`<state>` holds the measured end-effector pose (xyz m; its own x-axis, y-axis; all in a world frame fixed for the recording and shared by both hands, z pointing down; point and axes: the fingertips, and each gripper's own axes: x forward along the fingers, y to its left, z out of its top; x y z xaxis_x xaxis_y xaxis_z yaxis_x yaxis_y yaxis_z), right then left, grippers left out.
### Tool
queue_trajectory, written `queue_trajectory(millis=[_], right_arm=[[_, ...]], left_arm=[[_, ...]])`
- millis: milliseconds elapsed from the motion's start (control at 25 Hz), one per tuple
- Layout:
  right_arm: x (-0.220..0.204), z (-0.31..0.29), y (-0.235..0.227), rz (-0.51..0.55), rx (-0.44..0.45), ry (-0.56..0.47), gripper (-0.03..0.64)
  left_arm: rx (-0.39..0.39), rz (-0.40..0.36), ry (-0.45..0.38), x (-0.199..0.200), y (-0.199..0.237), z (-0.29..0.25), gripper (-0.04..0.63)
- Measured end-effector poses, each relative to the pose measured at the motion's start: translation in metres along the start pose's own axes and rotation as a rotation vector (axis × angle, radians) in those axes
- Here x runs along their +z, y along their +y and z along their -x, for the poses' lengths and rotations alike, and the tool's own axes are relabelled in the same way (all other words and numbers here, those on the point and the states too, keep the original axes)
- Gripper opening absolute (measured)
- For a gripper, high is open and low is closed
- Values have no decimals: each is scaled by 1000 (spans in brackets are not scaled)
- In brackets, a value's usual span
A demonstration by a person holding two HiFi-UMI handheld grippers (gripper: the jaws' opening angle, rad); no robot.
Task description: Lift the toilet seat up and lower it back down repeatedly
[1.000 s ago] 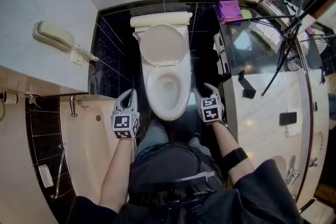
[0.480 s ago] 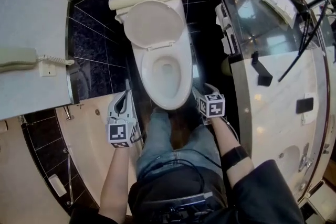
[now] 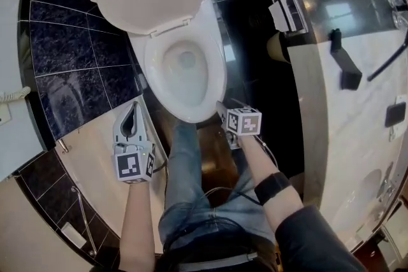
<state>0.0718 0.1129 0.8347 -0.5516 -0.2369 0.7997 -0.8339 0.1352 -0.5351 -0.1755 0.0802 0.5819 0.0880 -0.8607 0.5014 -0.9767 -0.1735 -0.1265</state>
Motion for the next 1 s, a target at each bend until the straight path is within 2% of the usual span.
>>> queue_trajectory(millis=[240, 360, 600, 840, 1000], right_arm=[[-45, -52, -35, -148, 28, 55, 224], [-49, -66, -42, -238, 63, 37, 224], [-62, -93, -50, -342, 92, 17, 224], [-59, -99, -49, -395, 128, -4, 218], [-57, -96, -46, -420, 117, -8, 200]], left_arm=[[-10, 6, 24, -43, -6, -19, 0], [-20, 8, 39, -59, -8, -24, 0], [-36, 5, 67, -78, -15, -33, 0], [-46, 12, 82, -87, -14, -42, 0], [-53, 20, 92, -90, -13, -46, 0]])
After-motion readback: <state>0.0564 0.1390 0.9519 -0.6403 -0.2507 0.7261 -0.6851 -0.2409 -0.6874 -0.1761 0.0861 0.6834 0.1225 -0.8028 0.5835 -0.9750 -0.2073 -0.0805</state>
